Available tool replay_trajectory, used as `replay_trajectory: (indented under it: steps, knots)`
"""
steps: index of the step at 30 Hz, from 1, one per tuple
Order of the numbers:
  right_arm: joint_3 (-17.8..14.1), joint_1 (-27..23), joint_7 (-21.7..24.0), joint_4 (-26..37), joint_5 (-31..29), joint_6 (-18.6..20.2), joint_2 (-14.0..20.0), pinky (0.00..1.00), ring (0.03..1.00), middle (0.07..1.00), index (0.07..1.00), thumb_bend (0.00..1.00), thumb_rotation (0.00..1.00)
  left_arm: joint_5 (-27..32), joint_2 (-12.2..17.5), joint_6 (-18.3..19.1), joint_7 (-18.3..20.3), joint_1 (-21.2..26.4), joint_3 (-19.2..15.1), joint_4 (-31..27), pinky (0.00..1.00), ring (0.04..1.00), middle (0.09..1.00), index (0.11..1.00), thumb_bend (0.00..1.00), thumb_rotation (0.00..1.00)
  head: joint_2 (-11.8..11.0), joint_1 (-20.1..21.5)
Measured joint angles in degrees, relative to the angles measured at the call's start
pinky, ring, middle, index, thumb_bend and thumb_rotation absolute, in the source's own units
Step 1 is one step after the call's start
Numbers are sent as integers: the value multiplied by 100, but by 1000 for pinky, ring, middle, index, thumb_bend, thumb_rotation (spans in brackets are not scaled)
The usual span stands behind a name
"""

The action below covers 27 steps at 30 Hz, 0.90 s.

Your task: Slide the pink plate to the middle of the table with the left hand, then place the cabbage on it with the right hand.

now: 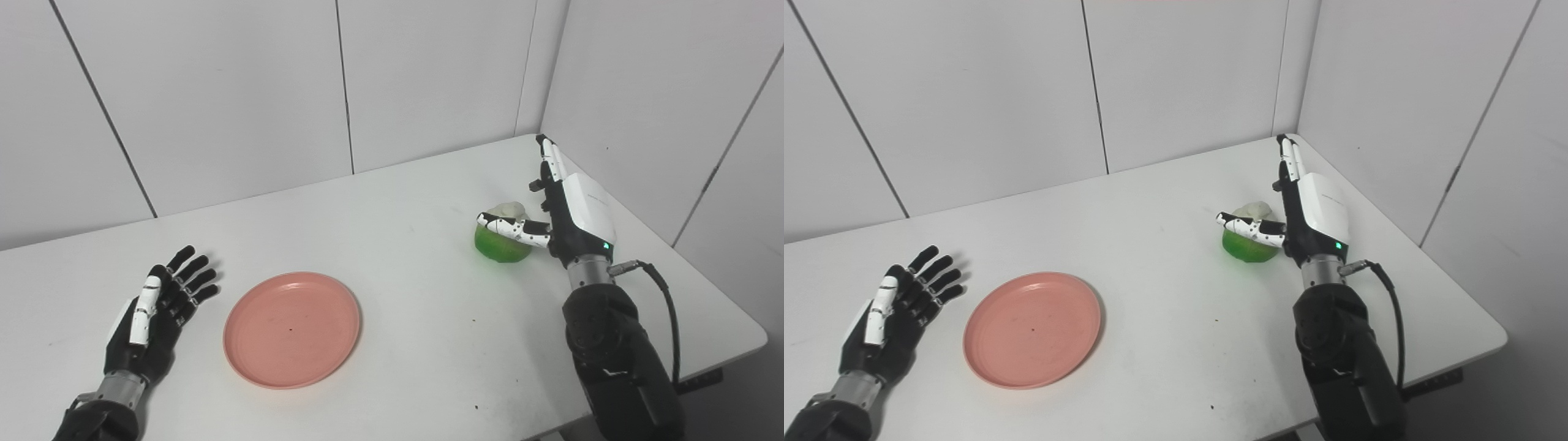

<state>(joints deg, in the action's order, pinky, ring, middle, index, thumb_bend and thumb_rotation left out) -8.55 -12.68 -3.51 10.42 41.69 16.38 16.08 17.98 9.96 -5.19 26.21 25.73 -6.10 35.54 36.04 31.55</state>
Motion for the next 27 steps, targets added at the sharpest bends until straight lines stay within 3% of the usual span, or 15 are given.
replay_trajectory:
  steps: [9,18,27]
  knots:
    - [238,-38,19,-376,116,106,95,737,907,988,1000,1000,594,67,59,17,8,-1,-11,24,813,848,870,861,491,950,44,17]
    - [261,-154,5,-542,116,120,95,775,931,995,1000,1000,603,75,113,30,55,-3,-25,41,810,848,872,862,493,949,70,44]
    - [298,-174,18,-615,112,371,158,791,943,1000,1000,1000,615,88,120,45,88,-3,-61,55,809,846,876,862,496,940,114,70]
